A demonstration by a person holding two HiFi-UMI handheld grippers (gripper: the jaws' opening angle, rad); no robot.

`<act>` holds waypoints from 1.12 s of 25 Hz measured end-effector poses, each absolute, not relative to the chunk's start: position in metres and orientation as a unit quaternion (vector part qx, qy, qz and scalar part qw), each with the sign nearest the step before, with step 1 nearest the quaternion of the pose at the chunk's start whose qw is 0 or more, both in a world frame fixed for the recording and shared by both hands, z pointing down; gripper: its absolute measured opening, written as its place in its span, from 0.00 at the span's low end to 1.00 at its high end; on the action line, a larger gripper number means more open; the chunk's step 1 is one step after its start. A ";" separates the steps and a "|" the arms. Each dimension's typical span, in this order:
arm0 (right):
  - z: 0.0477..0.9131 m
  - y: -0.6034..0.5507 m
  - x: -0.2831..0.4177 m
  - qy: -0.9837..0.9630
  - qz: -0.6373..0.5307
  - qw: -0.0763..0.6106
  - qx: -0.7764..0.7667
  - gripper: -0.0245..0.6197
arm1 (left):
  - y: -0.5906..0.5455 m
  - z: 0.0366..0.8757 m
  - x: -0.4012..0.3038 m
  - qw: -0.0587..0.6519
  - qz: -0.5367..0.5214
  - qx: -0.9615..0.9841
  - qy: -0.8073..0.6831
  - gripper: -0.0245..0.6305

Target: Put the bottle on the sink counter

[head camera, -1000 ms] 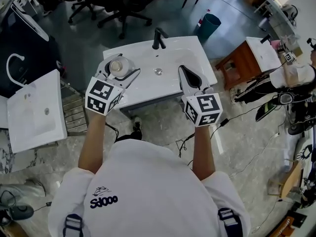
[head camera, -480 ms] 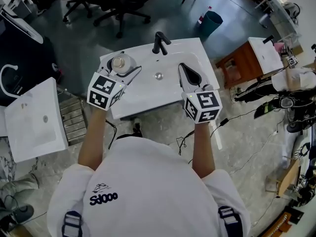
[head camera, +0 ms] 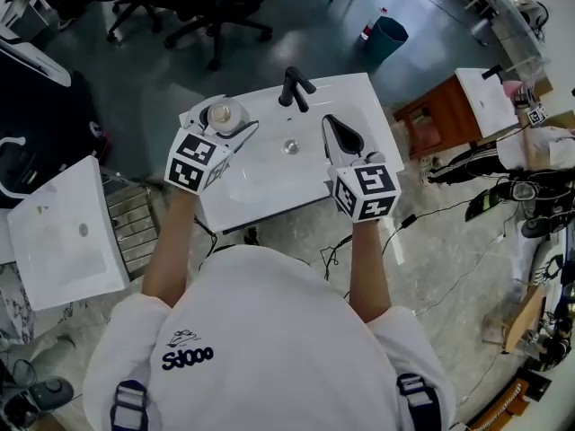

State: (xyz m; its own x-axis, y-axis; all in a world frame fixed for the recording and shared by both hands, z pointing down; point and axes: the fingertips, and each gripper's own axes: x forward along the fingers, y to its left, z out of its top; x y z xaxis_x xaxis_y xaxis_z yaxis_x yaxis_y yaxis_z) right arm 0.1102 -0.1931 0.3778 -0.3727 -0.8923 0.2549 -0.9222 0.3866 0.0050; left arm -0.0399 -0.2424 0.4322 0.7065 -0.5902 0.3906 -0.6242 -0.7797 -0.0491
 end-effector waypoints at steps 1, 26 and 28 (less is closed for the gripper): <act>0.380 -0.196 0.109 -0.825 0.071 0.110 0.550 0.05 | -0.246 0.438 -0.040 0.047 0.200 0.922 -0.327 0.56; 0.446 -0.264 0.100 -0.866 0.118 0.144 0.465 0.05 | -0.323 0.538 -0.016 0.124 0.243 0.891 -0.362 0.56; 0.452 -0.267 0.098 -0.868 0.121 0.147 0.459 0.05 | -0.328 0.547 -0.013 0.123 0.247 0.892 -0.358 0.56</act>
